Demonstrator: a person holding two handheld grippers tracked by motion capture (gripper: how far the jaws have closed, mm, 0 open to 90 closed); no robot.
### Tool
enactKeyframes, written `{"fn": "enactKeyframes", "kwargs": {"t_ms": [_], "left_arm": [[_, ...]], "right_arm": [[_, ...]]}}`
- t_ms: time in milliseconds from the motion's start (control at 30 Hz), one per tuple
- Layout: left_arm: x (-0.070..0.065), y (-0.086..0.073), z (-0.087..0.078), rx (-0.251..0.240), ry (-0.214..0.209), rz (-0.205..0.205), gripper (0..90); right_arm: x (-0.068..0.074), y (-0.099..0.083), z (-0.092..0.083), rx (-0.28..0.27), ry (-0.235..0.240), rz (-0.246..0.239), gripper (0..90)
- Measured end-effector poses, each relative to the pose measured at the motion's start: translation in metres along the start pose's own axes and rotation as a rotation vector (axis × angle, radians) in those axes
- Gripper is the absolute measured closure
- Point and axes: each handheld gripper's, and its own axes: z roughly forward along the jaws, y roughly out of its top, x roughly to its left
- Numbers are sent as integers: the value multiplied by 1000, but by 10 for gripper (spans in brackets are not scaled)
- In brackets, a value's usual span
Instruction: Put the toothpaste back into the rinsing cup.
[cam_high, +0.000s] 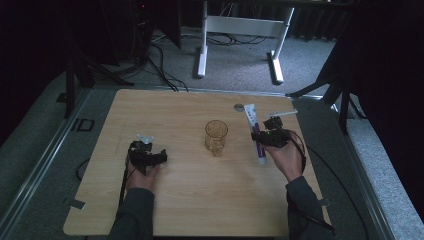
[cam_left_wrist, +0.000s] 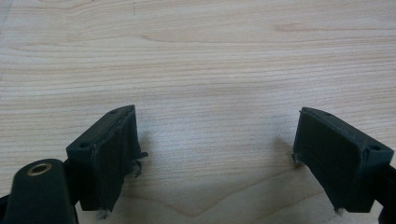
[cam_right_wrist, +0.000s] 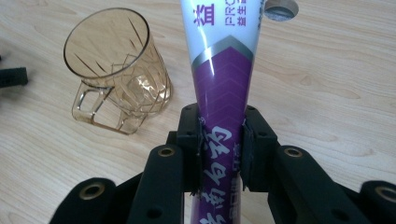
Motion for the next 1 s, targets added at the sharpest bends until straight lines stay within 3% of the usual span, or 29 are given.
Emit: {"fn": "enactKeyframes", "kwargs": {"t_ms": [1000], "left_arm": [[0, 0, 0, 2, 0, 2, 141]], "right_arm": [[2, 18, -7, -72, 0, 25, 731]]}}
